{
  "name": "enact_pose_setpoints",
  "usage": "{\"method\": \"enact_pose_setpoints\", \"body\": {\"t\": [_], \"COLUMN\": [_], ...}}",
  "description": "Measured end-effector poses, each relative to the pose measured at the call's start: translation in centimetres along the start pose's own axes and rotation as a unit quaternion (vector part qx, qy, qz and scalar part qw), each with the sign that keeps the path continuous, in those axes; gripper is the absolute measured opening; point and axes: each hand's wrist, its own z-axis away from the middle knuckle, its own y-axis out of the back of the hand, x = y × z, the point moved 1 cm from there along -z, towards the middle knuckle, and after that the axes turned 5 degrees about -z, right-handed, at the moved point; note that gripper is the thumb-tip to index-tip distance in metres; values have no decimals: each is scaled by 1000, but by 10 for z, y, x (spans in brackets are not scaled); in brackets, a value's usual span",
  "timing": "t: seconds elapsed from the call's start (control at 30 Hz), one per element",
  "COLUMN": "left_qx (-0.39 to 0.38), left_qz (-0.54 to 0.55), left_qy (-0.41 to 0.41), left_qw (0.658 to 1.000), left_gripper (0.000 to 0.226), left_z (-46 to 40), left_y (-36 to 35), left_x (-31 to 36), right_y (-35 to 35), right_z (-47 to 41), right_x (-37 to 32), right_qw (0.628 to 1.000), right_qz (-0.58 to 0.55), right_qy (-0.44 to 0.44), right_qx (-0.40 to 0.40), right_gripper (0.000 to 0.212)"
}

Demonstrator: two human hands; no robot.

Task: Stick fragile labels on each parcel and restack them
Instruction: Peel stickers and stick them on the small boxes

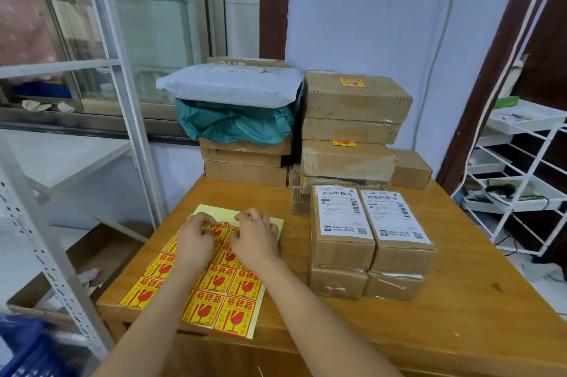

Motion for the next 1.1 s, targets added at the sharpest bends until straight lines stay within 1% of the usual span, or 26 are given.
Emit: {"method": "enact_pose_setpoints", "body": {"t": [0.13,0.23,0.43,0.63,0.8,0.93,1.1], "left_qx": [32,25,31,31,22,24,28], "left_qz": [35,28,18,13,-5,11,12], "left_qy": [42,51,65,87,90,95,102], "left_qw": [998,998,997,996,996,995,994], "left_gripper": [30,29,27,29,30,29,25], "left_z": [0,-1,-2,-2,-3,-2,0], "left_y": [3,3,1,2,2,3,3], "left_x": [-2,-5,-6,-5,-4,-2,-1], "right_y": [-9,-14,-22,-22,-20,-18,-11], "right_z": [-16,-23,-29,-32,-33,-33,-35], "right_x": [-12,-14,-17,-12,-12,-13,-15], "right_qw": [999,998,999,996,992,989,973], "right_qz": [-11,2,-28,-62,-92,-114,-192], "right_qy": [-42,-44,-45,-68,-86,-88,-116], "right_qx": [-32,-37,-7,9,15,20,46], "right_gripper": [43,38,25,25,25,24,17]}}
